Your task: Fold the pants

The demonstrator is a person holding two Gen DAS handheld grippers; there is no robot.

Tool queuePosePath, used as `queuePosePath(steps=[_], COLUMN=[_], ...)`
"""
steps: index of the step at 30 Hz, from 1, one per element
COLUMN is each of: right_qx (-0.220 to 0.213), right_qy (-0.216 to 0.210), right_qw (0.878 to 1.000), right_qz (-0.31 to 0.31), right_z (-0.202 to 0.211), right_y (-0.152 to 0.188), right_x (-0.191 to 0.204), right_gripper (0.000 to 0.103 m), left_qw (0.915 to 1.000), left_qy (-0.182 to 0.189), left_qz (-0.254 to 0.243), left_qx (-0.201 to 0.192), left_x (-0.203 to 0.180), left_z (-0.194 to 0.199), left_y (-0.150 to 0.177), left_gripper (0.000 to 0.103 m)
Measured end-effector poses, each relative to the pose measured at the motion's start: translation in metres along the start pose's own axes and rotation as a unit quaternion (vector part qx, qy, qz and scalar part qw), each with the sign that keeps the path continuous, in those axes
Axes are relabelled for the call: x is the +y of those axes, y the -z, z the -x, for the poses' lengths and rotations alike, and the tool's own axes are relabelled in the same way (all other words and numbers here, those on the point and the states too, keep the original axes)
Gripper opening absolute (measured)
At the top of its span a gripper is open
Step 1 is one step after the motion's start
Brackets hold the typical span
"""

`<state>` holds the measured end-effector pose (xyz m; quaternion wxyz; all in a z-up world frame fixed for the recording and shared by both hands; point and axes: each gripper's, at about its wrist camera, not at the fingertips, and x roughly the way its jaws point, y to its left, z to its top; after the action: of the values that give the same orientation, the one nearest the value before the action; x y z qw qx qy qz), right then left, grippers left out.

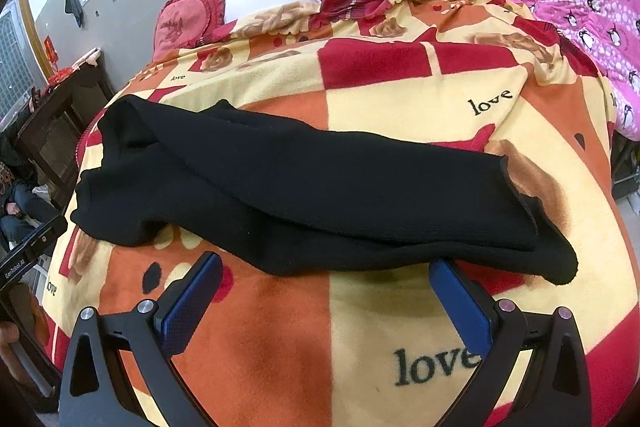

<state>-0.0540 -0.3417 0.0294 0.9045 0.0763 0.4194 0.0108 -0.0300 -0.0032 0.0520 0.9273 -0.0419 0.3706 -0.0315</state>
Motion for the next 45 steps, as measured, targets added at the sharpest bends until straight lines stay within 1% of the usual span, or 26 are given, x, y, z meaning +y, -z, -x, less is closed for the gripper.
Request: queuePosePath(steps=[15, 21, 23, 29, 33, 34, 35, 37, 38, 40, 42, 44, 45], right_qx=[0.007, 0.008, 0.004, -0.007, -0.015, -0.016, -0.016, -0.018, -0.019, -0.023, -0.031, -0.033, -0.037], right_qy=[-0.005, -0.002, 0.002, 0.036, 0.066, 0.074, 0.084, 0.093, 0.081, 0.061, 0.059, 0.058, 0.059], right_qw=[1.0, 1.0, 1.0, 0.997, 0.991, 0.989, 0.986, 0.984, 0.986, 0.989, 0.988, 0.988, 0.988], right_qz=[0.0, 0.005, 0.013, 0.062, 0.118, 0.13, 0.144, 0.151, 0.141, 0.13, 0.138, 0.14, 0.141], right_z=[-0.008, -0.017, -0.02, -0.033, -0.045, -0.048, -0.052, -0.055, -0.053, -0.049, -0.049, -0.052, -0.052], right_y=[-0.003, -0.009, -0.013, -0.022, -0.026, -0.026, -0.027, -0.032, -0.037, -0.043, -0.051, -0.06, -0.064], right_x=[0.002, 0.005, 0.008, 0.023, 0.034, 0.035, 0.036, 0.033, 0.028, 0.022, 0.021, 0.022, 0.022], right_gripper=[0.103, 0.103, 0.103, 0.103, 0.101, 0.095, 0.082, 0.065, 0.065, 0.06, 0.055, 0.047, 0.046], left_qw=[1.0, 0.9998, 0.9997, 0.9991, 0.9981, 0.9979, 0.9976, 0.9972, 0.9972, 0.9973, 0.9975, 0.9971, 0.9968], left_qy=[-0.002, 0.005, 0.006, 0.007, 0.02, 0.021, 0.023, 0.022, 0.02, 0.017, 0.016, 0.018, 0.019], left_qz=[0.002, 0.009, 0.013, 0.023, 0.034, 0.037, 0.039, 0.043, 0.043, 0.041, 0.04, 0.041, 0.041], left_qx=[0.008, 0.017, 0.021, 0.036, 0.046, 0.049, 0.052, 0.057, 0.058, 0.058, 0.057, 0.062, 0.065], left_x=[0.002, 0.008, 0.011, 0.016, 0.016, 0.016, 0.017, 0.018, 0.019, 0.019, 0.019, 0.018, 0.019], left_z=[-0.007, -0.01, -0.012, -0.022, -0.029, -0.031, -0.032, -0.034, -0.035, -0.036, -0.037, -0.039, -0.04], left_y=[0.002, 0.006, 0.008, 0.012, 0.014, 0.015, 0.016, 0.017, 0.017, 0.017, 0.018, 0.018, 0.018], left_gripper=[0.103, 0.103, 0.103, 0.103, 0.103, 0.103, 0.103, 0.103, 0.103, 0.103, 0.103, 0.103, 0.103])
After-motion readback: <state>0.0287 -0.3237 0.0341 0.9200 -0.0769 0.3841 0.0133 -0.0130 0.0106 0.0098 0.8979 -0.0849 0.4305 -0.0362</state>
